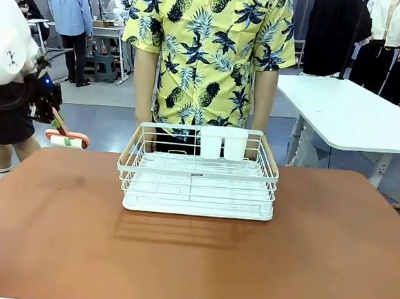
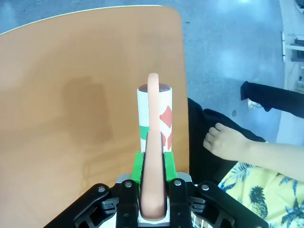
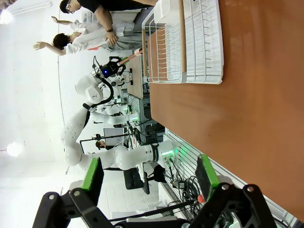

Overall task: Clean the table.
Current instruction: Place the Lint Roller down when the Dish drying rack is positioned in the middle of the table.

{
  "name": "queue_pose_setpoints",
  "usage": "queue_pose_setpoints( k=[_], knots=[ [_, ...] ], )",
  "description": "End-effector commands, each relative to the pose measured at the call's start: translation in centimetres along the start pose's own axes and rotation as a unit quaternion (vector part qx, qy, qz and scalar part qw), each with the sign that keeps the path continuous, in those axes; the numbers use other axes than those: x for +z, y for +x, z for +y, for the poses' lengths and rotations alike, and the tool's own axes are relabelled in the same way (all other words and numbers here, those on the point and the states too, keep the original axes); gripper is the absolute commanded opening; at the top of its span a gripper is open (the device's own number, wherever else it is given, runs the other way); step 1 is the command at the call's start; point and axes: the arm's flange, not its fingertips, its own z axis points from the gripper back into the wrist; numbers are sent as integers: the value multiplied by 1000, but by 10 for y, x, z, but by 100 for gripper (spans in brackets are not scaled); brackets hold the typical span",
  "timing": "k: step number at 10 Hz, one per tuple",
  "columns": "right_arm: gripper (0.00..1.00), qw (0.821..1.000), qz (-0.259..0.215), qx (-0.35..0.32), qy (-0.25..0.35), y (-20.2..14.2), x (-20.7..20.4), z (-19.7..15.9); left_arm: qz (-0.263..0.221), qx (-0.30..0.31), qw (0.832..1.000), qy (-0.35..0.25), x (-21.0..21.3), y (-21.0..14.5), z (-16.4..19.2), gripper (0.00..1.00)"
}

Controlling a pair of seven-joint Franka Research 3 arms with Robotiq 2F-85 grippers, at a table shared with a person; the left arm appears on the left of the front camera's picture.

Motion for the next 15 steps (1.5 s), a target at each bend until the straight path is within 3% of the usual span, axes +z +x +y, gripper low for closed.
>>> queue_pose_setpoints(
  k=[1,5,12,13,14,15],
  knots=[
    [100,1000,0,3,2,-1,1,2,4,13,999,-29,-17,2,12,21],
    [100,1000,0,3,2,-1,1,2,1,-8,1000,-17,-44,-5,33,21],
    [100,1000,0,3,2,-1,1,2,6,6,1000,-2,-59,-12,55,21],
    [100,1000,0,3,2,-1,1,2,7,6,1000,-2,-56,-13,56,26],
    [100,1000,0,3,2,-1,1,2,6,8,1000,-2,-54,-13,57,39],
    [100,1000,0,3,2,-1,1,2,9,9,1000,3,-50,-13,58,43]
  ],
)
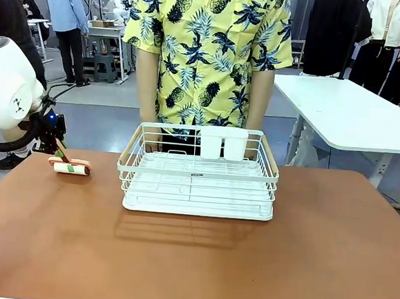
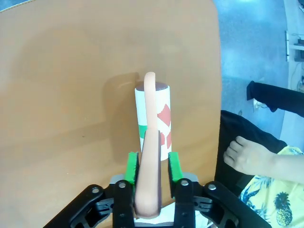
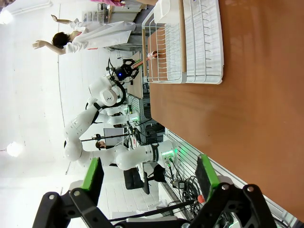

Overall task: Clean the table.
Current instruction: Place the Lint Roller down when the Dish drying rack is positioned in the middle of the table.

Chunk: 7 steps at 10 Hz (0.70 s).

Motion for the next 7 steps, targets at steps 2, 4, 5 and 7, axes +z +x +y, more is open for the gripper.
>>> queue_pose_setpoints(
  k=[2,4,5,7],
  knots=[
    [100,1000,0,3,2,-1,1,2,32,7,998,55,24,1,9,61],
    [100,1000,0,3,2,-1,1,2,63,-3,988,142,53,5,13,61],
    [100,1000,0,3,2,-1,1,2,66,-11,984,167,68,2,13,89],
    [100,1000,0,3,2,-1,1,2,9,11,984,180,91,-1,6,100]
  ],
)
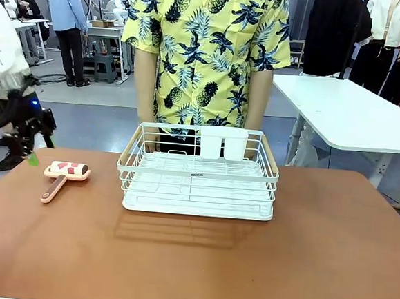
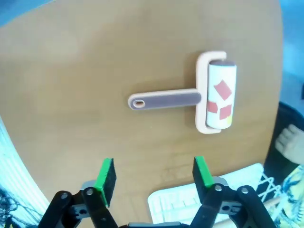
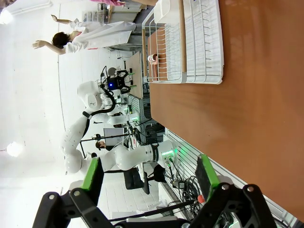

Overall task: Clean the table.
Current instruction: Place the Lint Roller down when the Dish drying rack is positioned in the middle of the table.

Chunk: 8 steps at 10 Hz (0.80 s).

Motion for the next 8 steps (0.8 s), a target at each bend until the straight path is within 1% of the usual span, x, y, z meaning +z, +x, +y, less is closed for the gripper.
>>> queue_pose_setpoints(
  k=[1,2,3,5,6,8],
  knots=[
    [100,1000,0,3,2,-1,1,3,-37,15,999,15,25,-6,-7,95],
    [100,1000,0,3,2,-1,1,3,-42,17,999,23,36,-9,-8,100],
    [100,1000,0,3,2,-1,1,3,-45,19,998,28,43,-8,-10,100],
    [100,1000,0,3,2,-1,1,3,-51,41,998,15,50,-4,-16,100],
    [100,1000,0,3,2,-1,1,3,-35,16,999,9,42,-6,-10,100],
    [100,1000,0,3,2,-1,1,3,-35,16,999,9,42,-6,-10,100]
  ],
)
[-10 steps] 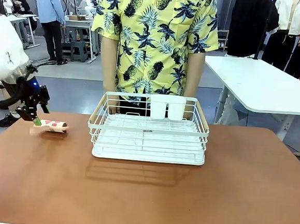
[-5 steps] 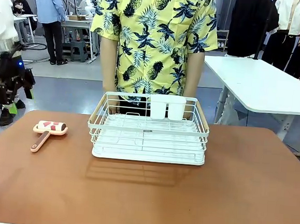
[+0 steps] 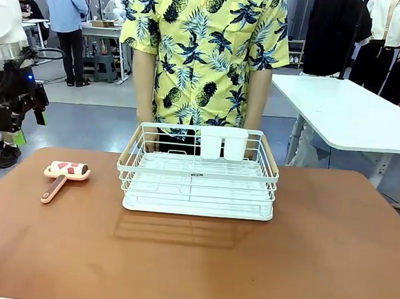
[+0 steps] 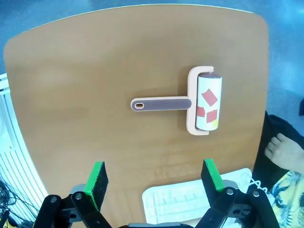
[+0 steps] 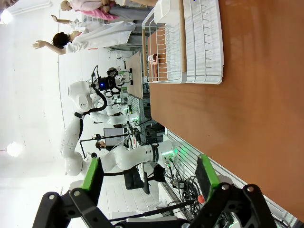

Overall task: Clean the table.
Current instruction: Place the Lint Roller down when the Dish drying rack is positioned in the middle of the table.

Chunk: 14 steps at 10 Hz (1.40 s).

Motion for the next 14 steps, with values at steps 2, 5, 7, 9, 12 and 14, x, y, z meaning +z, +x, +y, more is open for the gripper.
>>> queue_pose_setpoints(
  k=[2,5,7,9,12,14],
  knots=[
    [100,1000,0,3,2,-1,0,3,0,-5,1000,1,-2,1,3,100],
    [100,1000,0,3,2,-1,0,3,0,-5,1000,1,-2,1,3,100],
    [100,1000,0,3,2,-1,0,3,0,-5,1000,1,-2,1,3,100],
    [100,1000,0,3,2,-1,0,3,0,-5,1000,1,-2,1,3,100],
    [100,1000,0,3,2,-1,0,3,0,-5,1000,1,-2,1,3,100],
    [100,1000,0,3,2,-1,0,3,0,-5,1000,1,-2,1,3,100]
  ],
)
